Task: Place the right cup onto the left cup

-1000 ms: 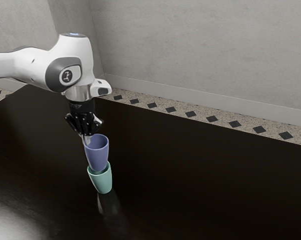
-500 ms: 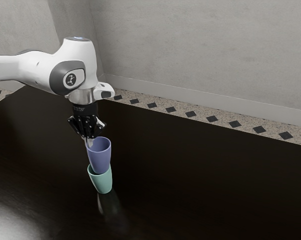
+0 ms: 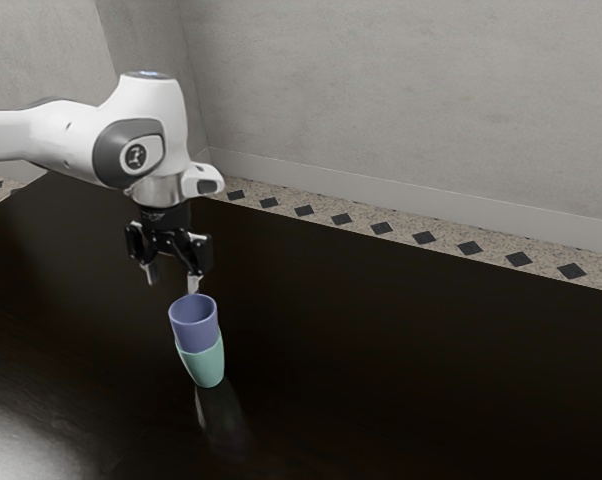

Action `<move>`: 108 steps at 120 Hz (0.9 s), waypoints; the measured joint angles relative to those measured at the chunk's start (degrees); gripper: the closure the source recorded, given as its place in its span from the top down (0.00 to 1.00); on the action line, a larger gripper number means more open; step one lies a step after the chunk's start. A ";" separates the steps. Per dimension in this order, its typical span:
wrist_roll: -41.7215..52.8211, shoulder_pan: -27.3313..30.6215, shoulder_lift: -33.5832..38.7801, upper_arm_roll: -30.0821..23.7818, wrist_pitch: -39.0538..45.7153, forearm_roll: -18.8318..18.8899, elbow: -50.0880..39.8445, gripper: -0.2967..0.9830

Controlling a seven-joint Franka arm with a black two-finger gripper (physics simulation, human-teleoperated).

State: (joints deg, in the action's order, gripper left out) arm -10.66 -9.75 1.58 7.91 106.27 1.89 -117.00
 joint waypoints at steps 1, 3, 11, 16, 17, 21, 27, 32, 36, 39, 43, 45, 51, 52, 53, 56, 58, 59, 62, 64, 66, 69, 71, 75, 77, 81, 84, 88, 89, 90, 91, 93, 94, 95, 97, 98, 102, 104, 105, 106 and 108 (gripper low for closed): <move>0.00 0.01 0.04 0.00 -0.01 0.00 0.00 0.64; 0.00 0.03 0.15 0.00 -0.04 -0.01 0.00 0.65; -0.01 0.07 0.58 -0.02 -0.13 -0.02 0.00 0.68; -0.01 0.05 0.85 -0.06 -0.24 -0.03 0.05 0.70; -0.01 0.04 0.90 -0.06 -0.26 -0.03 0.05 0.70; -0.01 -0.08 1.10 -0.05 -0.34 -0.02 0.13 0.71; -0.01 -0.56 1.31 0.16 -0.53 -0.02 0.35 0.72; 0.04 -1.47 1.43 0.78 -0.75 0.00 0.53 0.73; 0.09 -2.01 1.53 1.08 -0.95 0.01 0.76 0.74; 0.15 -2.32 1.75 1.22 -1.09 0.02 0.92 0.74; 0.27 -2.63 1.94 1.35 -1.29 0.02 1.22 0.74; 0.35 -2.79 2.00 1.44 -1.43 0.03 1.53 0.75; 0.65 -3.16 2.07 1.67 -1.84 0.03 2.42 0.75; 0.71 -3.19 2.07 1.70 -1.90 0.03 2.55 0.75; 0.78 -3.23 2.09 1.72 -1.96 0.03 2.67 0.75; 0.99 -3.30 2.09 1.78 -2.15 0.03 3.11 0.75; 1.14 -3.41 2.06 1.89 -2.31 0.03 3.51 0.75; 1.21 -3.44 2.06 1.93 -2.39 0.03 3.69 0.76; 1.44 -3.52 2.06 2.03 -2.63 0.02 4.16 0.76; 1.60 -3.54 2.04 2.08 -2.79 0.01 4.44 0.76; 1.78 -3.55 2.02 2.11 -2.99 0.01 4.84 0.76; 2.05 -3.56 2.01 2.15 -3.35 0.00 5.58 0.76; 2.23 -3.56 2.00 2.18 -3.58 -0.01 6.04 0.76; 2.63 -3.56 1.88 2.23 -4.13 -0.02 7.17 0.76; 2.85 -3.55 1.79 2.24 -4.41 -0.02 7.75 0.76; 3.27 -3.53 1.68 2.26 -4.97 -0.03 8.76 0.76; 3.59 -3.51 1.59 2.27 -5.38 -0.03 9.52 0.76; 4.00 -3.50 1.53 2.28 -5.99 -0.04 10.50 0.76; 4.11 -3.51 1.52 2.29 -6.14 -0.06 10.74 0.76; 4.21 -3.52 1.51 2.30 -6.28 -0.07 10.96 0.76; 4.32 -3.52 1.50 2.31 -6.42 -0.08 11.17 0.76; 4.56 -3.56 1.46 2.36 -6.67 -0.14 11.64 0.76; 4.68 -3.58 1.44 2.39 -6.79 -0.18 11.85 0.76; 4.81 -3.59 1.41 2.41 -6.91 -0.21 12.05 0.77; 5.05 -3.63 1.37 2.47 -7.16 -0.28 12.46 0.77; 5.17 -3.64 1.34 2.50 -7.29 -0.31 12.65 0.77; 5.64 -3.62 1.22 2.56 -7.85 -0.42 13.53 0.77; 5.87 -3.60 1.15 2.58 -8.18 -0.46 14.09 0.77; 5.98 -3.59 1.12 2.59 -8.34 -0.48 14.37 0.77; 6.09 -3.57 1.09 2.60 -8.50 -0.50 14.62 0.77; 6.31 -3.54 1.01 2.61 -8.81 -0.53 15.13 0.77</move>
State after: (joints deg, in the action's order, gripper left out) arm -4.34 -13.29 2.59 10.52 97.45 1.36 -101.87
